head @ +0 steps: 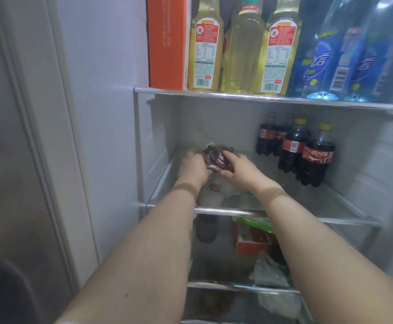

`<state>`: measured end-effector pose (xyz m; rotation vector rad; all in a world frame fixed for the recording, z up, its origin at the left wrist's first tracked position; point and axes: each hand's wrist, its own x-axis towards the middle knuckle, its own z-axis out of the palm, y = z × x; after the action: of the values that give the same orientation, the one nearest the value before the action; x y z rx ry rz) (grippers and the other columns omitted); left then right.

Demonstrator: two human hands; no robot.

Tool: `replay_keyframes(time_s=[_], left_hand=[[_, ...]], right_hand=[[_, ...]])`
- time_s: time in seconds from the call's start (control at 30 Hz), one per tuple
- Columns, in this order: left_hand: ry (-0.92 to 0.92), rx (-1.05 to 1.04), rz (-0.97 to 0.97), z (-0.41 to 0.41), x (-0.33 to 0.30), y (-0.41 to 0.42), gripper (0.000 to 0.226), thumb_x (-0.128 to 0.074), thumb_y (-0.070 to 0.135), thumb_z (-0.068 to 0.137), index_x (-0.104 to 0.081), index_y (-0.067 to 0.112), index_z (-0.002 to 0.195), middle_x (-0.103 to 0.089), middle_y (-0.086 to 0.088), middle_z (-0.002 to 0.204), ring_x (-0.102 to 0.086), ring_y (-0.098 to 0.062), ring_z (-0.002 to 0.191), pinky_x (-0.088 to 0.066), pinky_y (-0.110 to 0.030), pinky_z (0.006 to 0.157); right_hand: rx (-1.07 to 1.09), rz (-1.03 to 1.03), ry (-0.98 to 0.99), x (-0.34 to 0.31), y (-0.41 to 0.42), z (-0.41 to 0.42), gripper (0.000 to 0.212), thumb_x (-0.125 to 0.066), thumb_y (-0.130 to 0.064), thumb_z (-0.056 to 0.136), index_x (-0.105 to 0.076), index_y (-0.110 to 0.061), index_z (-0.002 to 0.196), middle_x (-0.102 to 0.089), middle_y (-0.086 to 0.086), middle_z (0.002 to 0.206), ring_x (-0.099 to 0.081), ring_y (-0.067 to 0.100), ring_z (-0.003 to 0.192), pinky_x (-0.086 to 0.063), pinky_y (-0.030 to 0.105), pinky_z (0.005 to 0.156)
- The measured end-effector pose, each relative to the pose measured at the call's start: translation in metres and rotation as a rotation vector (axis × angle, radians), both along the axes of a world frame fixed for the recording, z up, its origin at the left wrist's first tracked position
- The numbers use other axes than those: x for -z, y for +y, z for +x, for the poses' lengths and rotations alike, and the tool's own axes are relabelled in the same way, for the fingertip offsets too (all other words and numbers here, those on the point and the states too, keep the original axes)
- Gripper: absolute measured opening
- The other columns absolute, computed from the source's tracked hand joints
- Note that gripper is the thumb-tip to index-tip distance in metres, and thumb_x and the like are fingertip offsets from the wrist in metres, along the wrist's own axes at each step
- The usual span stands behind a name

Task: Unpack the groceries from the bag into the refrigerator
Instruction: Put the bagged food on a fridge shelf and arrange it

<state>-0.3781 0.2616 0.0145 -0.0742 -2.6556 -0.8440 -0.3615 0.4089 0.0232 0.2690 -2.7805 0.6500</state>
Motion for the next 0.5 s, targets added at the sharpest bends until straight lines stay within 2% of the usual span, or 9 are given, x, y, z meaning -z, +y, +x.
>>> replay_keyframes(time_s=[0.13,0.23,0.33,0.5], left_hand=[[0.039,0.032,-0.006,0.036,-0.002,0.004,0.050,-0.070,0.032,0.083,-0.055,0.019,0.128,-0.045,-0.012,0.136,-0.045,-0.032,0.124,-0.039,-0.038,0.104],[0.023,0.079,0.008,0.078,-0.006,0.006,0.063,-0.073,0.036,0.079,-0.047,0.021,0.135,-0.042,-0.007,0.139,-0.042,-0.027,0.128,-0.037,-0.037,0.106],[0.065,0.219,0.064,0.131,-0.004,0.007,0.082,-0.081,0.040,0.069,-0.042,0.025,0.140,-0.044,-0.005,0.139,-0.043,-0.024,0.129,-0.040,-0.036,0.106],[0.172,0.407,0.001,0.237,0.012,0.002,0.091,-0.078,0.048,0.070,-0.034,0.020,0.145,-0.039,-0.004,0.147,-0.033,-0.020,0.136,-0.030,-0.040,0.113]], right_hand=[[0.045,-0.040,0.041,-0.003,0.008,0.040,0.067,-0.059,-0.032,0.091,-0.025,-0.026,0.149,-0.031,0.010,0.149,-0.039,0.029,0.131,-0.032,0.041,0.111],[0.124,-0.101,0.074,-0.005,0.011,0.087,0.068,-0.059,-0.031,0.092,-0.022,-0.030,0.149,-0.021,0.004,0.154,-0.032,0.027,0.137,-0.030,0.042,0.111],[0.173,-0.174,0.186,0.003,0.009,0.147,0.075,-0.064,-0.030,0.089,-0.020,-0.028,0.149,-0.022,0.009,0.153,-0.028,0.028,0.138,-0.031,0.043,0.110],[0.178,-0.214,0.338,0.043,0.002,0.257,0.078,-0.068,-0.026,0.086,-0.022,-0.022,0.149,-0.024,0.012,0.153,-0.025,0.026,0.140,-0.026,0.039,0.113]])
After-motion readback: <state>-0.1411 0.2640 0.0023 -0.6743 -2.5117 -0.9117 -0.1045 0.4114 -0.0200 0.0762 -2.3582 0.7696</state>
